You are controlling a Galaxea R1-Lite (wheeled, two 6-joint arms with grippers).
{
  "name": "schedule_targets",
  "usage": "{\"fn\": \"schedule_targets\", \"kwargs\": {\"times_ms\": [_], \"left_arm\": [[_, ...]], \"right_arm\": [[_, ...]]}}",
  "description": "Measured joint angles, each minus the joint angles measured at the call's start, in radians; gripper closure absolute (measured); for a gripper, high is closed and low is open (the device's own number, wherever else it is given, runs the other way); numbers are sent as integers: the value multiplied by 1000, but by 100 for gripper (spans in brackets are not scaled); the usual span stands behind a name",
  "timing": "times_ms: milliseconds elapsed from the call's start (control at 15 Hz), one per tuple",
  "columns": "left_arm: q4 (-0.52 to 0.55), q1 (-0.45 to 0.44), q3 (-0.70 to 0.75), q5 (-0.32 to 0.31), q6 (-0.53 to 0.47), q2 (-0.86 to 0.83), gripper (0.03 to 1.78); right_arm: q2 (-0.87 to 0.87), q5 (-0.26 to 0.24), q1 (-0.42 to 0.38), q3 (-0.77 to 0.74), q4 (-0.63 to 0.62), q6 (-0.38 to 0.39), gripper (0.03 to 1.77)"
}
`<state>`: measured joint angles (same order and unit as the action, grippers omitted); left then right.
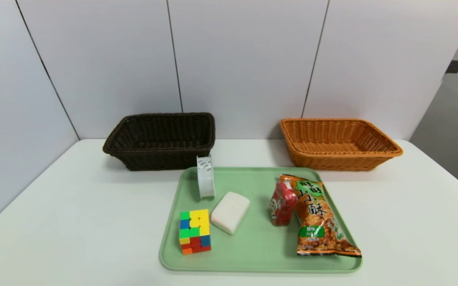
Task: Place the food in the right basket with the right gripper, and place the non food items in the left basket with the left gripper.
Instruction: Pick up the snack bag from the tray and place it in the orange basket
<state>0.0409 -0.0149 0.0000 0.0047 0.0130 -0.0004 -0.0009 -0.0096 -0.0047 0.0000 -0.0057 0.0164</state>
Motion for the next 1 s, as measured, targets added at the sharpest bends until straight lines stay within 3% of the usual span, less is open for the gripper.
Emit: {"fn": "schedule_targets", "kwargs": {"times_ms": [600, 667, 800, 867, 1000], "left_arm": [[18, 0, 0, -12, -62, 0, 12], [17, 0, -4, -46, -68, 0, 12], [-14, 0, -49, -118, -70, 11, 12], [-23, 0, -76, -138, -70, 36, 12], [0, 1, -128, -157, -61, 121, 12]], "right_arm": [[0, 8, 0, -2, -1, -35, 9], [0, 28, 0, -13, 5, -71, 9], [11, 127, 0, -59, 12, -106, 9], [39, 174, 0, -86, 9, -113, 9], [131, 219, 0, -150, -8, -123, 9]]}}
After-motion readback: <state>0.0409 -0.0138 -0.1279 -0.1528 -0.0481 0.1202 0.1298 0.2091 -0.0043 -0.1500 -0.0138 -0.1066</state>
